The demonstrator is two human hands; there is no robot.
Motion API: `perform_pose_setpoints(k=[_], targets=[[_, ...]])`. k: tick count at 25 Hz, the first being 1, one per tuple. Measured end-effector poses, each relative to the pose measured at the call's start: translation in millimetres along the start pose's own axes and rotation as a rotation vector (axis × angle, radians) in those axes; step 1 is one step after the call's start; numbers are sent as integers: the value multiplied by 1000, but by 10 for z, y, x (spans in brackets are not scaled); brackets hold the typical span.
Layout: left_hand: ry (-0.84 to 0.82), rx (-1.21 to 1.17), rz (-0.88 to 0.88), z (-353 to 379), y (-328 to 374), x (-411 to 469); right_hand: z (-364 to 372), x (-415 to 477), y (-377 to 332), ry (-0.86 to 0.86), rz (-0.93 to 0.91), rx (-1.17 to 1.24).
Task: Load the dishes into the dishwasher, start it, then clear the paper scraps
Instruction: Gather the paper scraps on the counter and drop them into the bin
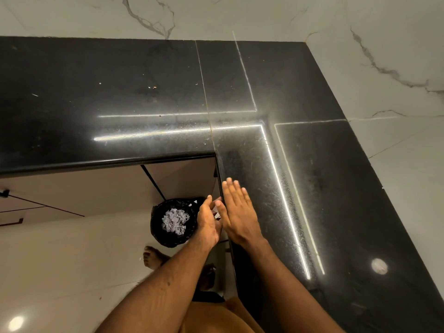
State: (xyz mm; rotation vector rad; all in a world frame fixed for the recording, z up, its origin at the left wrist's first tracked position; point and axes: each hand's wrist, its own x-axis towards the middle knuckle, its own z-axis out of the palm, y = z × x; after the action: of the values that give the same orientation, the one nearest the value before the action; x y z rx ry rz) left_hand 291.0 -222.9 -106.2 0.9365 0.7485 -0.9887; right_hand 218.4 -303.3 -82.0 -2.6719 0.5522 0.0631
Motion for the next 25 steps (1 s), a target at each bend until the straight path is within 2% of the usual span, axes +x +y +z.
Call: perform_pose_setpoints(k=[3, 5, 8, 10, 11, 14, 18, 21, 25], targets=[[-59, -53, -23, 3, 29, 31, -148, -96, -17, -38, -166, 192], [-45, -73, -16, 32, 45, 35, -192, -321, -6, 77, -132, 236], [-22, -38, 46, 40, 47, 6, -75, -760, 5, 218, 264, 143], [-16, -23, 55, 13, 40, -19, 36, -954, -92, 155, 458, 85], [-4, -6, 49, 0, 33, -26, 83, -994, -155, 103, 465, 58], [43, 82, -16, -50, 8, -44, 137, -897, -302, 3, 300, 9], [19, 71, -99, -205, 41, -47, 32, -559, -293, -103, -68, 175], [66, 36, -26, -308, 207, -69, -3, -194, -195, -46, -129, 208], [165, 7, 64, -527, 578, -39, 54, 290, -158, 0, -200, 14]])
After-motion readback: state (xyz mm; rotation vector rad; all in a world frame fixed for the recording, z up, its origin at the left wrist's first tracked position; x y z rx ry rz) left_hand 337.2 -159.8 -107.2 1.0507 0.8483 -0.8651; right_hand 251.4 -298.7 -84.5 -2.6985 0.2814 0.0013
